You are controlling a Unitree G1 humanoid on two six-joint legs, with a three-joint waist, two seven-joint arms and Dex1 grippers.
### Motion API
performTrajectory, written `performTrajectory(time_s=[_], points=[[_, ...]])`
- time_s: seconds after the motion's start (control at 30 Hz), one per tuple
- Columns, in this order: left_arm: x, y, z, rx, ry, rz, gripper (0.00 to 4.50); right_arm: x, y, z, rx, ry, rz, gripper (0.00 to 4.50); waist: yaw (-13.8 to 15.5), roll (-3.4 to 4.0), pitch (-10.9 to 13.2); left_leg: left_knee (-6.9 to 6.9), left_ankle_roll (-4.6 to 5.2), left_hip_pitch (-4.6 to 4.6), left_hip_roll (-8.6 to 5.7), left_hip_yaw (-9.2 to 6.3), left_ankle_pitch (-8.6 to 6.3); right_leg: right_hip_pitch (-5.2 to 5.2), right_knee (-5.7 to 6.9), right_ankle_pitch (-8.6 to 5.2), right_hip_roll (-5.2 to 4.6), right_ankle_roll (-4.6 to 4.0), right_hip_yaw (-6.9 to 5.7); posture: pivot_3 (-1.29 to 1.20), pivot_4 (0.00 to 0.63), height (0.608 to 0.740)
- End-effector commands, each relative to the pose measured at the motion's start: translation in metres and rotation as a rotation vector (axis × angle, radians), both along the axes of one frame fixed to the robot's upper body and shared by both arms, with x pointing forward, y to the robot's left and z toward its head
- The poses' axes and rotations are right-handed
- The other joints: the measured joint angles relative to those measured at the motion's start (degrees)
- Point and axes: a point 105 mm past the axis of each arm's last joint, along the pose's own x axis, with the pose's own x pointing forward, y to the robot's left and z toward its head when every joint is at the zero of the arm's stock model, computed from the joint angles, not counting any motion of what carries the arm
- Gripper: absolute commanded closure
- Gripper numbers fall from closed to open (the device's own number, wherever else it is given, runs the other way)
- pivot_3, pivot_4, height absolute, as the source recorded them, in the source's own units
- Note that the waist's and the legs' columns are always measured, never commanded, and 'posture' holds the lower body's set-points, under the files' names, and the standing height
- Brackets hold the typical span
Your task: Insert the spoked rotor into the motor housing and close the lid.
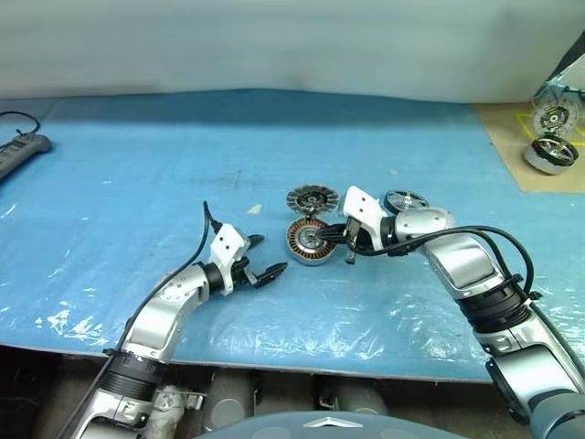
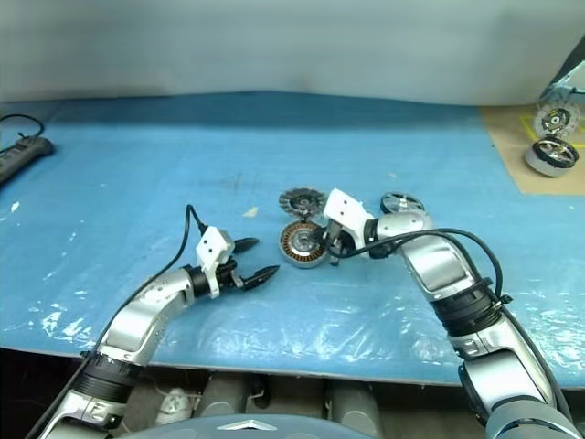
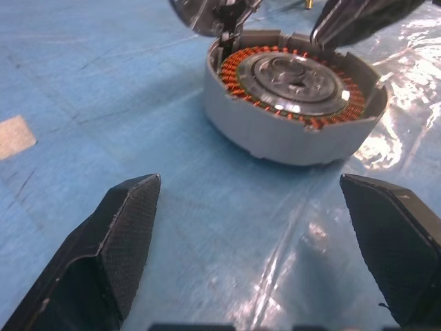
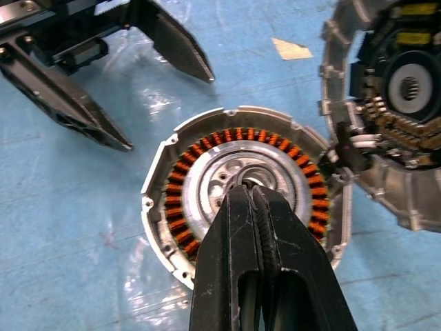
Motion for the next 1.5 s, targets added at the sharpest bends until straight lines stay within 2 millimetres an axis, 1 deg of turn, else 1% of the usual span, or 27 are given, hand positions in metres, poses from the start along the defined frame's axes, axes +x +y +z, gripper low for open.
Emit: performTrajectory(time_s=[0.03, 0.17, 0.37, 0.47, 0.63, 0.73, 0.87, 0.93, 1.03, 1.17, 1.23, 1.33, 1.43, 1.5], points=[[-0.001, -0.005, 0.01, -0.01, -0.036, -0.013, 0.0, 0.003, 0.01, 0.015, 0.015, -0.077, 0.033, 4.45, -0.04, 0.0, 0.0, 0.01, -0.01, 0.0, 0.01, 0.0, 0.0, 0.0, 0.02, 0.0, 0.0, 0.0, 0.0, 0.0, 0.15, 0.74], [-0.001, -0.006, 0.012, -0.011, -0.037, -0.016, 0.0, 0.008, 0.011, 0.016, 0.021, -0.085, 0.026, 4.45, 0.09, 0.0, 0.0, 0.05, -0.01, 0.0, 0.01, 0.0, 0.01, -0.01, 0.07, 0.0, 0.0, 0.0, 0.0, 0.0, 0.15, 0.74], [-0.003, -0.009, 0.015, -0.011, -0.038, -0.022, 0.0, 0.01, 0.006, 0.002, -0.023, -0.072, 0.027, 4.45, 0.21, 0.0, 0.0, 0.11, 0.01, -0.07, 0.01, 0.0, 0.0, -0.03, 0.07, 0.0, 0.0, 0.0, 0.0, 0.0, 0.15, 0.74], [-0.003, -0.013, 0.018, -0.011, -0.041, -0.022, 0.0, 0.018, 0.005, -0.003, -0.006, -0.059, -0.011, 4.45, 0.16, 0.0, 0.0, 0.13, 0.01, -0.07, 0.01, 0.0, 0.0, -0.02, 0.09, 0.0, 0.0, 0.0, 0.0, 0.0, 0.15, 0.74], [-0.004, -0.017, 0.02, -0.011, -0.041, -0.024, 0.0, 0.023, 0.004, -0.006, -0.019, -0.061, -0.013, 4.45, 0.14, 0.0, 0.0, 0.22, 0.0, -0.04, 0.03, 0.0, -0.01, -0.01, 0.19, 0.0, 0.0, -0.01, 0.0, 0.0, 0.15, 0.74], [-0.004, -0.016, 0.02, -0.007, -0.039, -0.02, 0.0, 0.015, 0.001, -0.012, -0.088, -0.061, 0.044, 4.45, 0.15, 0.0, 0.0, 0.3, 0.0, -0.03, 0.04, 0.0, -0.01, -0.01, 0.28, 0.0, 0.0, -0.01, 0.0, 0.0, 0.15, 0.74], [-0.004, -0.016, 0.023, -0.007, -0.041, -0.019, 0.0, -0.008, -0.001, -0.023, -0.176, -0.011, 0.165, 4.45, 0.38, 0.0, 0.0, 0.33, 0.02, 0.01, 0.03, -0.01, -0.02, 0.08, 0.27, 0.0, 0.0, 0.0, 0.0, 0.0, 0.15, 0.74], [-0.002, -0.018, 0.025, -0.006, -0.043, -0.018, 0.0, -0.017, 0.003, -0.025, -0.2, -0.012, 0.211, 4.45, 0.41, 0.0, 0.0, 0.34, 0.03, 0.02, 0.03, -0.01, -0.03, 0.09, 0.27, 0.0, -0.01, 0.0, 0.0, 0.0, 0.15, 0.74], [-0.001, -0.02, 0.027, -0.006, -0.044, -0.019, 0.0, -0.013, 0.006, -0.023, -0.2, -0.036, 0.21, 4.45, 0.26, -0.01, -0.01, 0.34, 0.04, 0.06, 0.04, -0.01, -0.03, 0.1, 0.28, 0.0, -0.01, 0.0, 0.0, 0.0, 0.15, 0.74], [-0.002, -0.024, 0.031, -0.008, -0.048, -0.026, 0.0, 0.006, 0.012, -0.014, -0.142, -0.077, 0.135, 4.45, -0.03, -0.01, -0.01, 0.36, 0.04, 0.12, 0.05, -0.01, -0.03, 0.13, 0.31, 0.0, -0.01, -0.01, 0.01, 0.0, 0.15, 0.74], [-0.002, -0.024, 0.032, -0.008, -0.048, -0.026, 0.0, 0.009, 0.011, -0.015, -0.138, -0.076, 0.115, 4.45, -0.06, 0.0, -0.01, 0.37, 0.04, 0.12, 0.05, -0.01, -0.03, 0.12, 0.35, 0.0, -0.01, -0.01, 0.01, 0.0, 0.15, 0.74], [-0.003, -0.025, 0.032, -0.007, -0.046, -0.026, 0.0, 0.008, 0.003, -0.023, -0.172, -0.067, 0.108, 4.45, 0.07, -0.01, -0.01, 0.37, 0.03, 0.12, 0.05, -0.01, -0.02, 0.11, 0.38, 0.0, -0.01, -0.01, 0.01, 0.0, 0.15, 0.74], [-0.003, -0.024, 0.031, -0.004, -0.044, -0.023, 0.0, -0.001, -0.004, -0.03, -0.196, -0.035, 0.13, 4.45, 0.37, -0.01, -0.01, 0.39, 0.03, 0.11, 0.04, -0.01, -0.03, 0.14, 0.37, 0.0, -0.01, -0.01, 0.01, 0.0, 0.15, 0.74], [-0.004, -0.024, 0.031, -0.003, -0.043, -0.022, 0.0, -0.007, -0.005, -0.029, -0.195, -0.019, 0.145, 4.45, 0.56, -0.01, -0.01, 0.39, 0.03, 0.12, 0.04, -0.01, -0.03, 0.16, 0.35, 0.0, -0.01, -0.01, 0.02, 0.0, 0.15, 0.74]])
